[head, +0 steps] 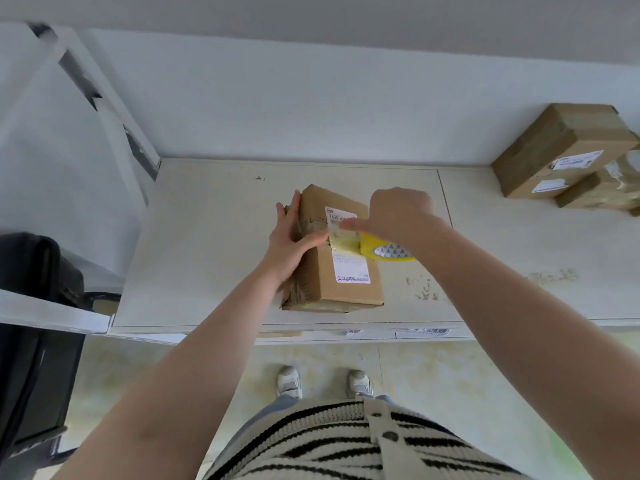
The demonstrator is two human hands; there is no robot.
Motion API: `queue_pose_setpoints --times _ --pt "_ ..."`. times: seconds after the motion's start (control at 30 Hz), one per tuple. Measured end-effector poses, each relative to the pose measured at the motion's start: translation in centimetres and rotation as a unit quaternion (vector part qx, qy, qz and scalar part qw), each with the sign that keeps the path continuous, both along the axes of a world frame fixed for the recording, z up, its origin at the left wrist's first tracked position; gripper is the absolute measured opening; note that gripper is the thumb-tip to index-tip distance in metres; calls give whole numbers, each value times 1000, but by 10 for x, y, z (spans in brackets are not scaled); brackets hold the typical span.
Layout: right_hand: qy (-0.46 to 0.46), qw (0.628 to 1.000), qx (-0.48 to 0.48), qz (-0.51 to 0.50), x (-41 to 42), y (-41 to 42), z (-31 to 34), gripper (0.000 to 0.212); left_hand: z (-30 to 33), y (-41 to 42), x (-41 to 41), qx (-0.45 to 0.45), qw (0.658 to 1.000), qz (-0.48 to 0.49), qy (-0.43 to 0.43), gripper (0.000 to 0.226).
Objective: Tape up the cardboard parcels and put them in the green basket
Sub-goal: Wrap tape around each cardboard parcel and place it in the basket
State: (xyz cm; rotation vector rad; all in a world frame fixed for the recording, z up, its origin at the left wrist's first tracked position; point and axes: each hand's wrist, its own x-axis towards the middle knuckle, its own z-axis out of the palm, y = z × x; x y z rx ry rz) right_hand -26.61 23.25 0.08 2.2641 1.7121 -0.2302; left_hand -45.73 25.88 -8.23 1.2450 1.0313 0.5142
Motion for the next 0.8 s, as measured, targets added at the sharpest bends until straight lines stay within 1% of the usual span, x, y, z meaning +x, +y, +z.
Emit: queue_pose_setpoints --times 0.07,0.1,0.13,0.2,0.23,0.27,0.33,0.37,0.4,0.47,0.6,0.7,0.8 --pt "7 1000 3 6 -13 4 -3 70 -6 4 -11 -25 999 1 -32 96" --pt "27 1000 1 7 -17 7 -2 70 -8 6 -18 -38 998 2 -48 92" --pt "68 998 -5 4 -18 10 1 69 -11 7 -24 -50 997 6 -61 87" --pt "182 983 -22 3 -18 18 7 68 -19 8 -36 -70 994 31 -79 77" --pt "223 974 -23 13 -19 20 9 66 -23 8 -42 -89 991 52 -86 72" --pt "241 970 -19 28 -22 22 9 63 -28 7 -46 -117 986 72 -92 67" --pt "231 972 -3 44 -31 22 4 61 -34 1 -48 -170 977 88 -98 58" --pt "218 975 8 47 -36 22 2 60 -35 -3 -47 -177 977 82 -87 57" --pt "205 977 17 51 -39 23 1 60 -35 -7 -45 -166 981 75 -63 57" --pt "194 979 18 59 -41 26 2 63 -36 -9 -41 -121 988 95 -25 58" --pt "199 978 12 62 -34 25 5 67 -39 -7 -43 -69 993 97 -28 52" --pt "154 987 14 50 -24 16 6 71 -33 -10 -41 -19 996 82 -9 45" --pt "120 992 12 35 -19 10 3 74 -32 -12 -36 24 997 72 15 43"
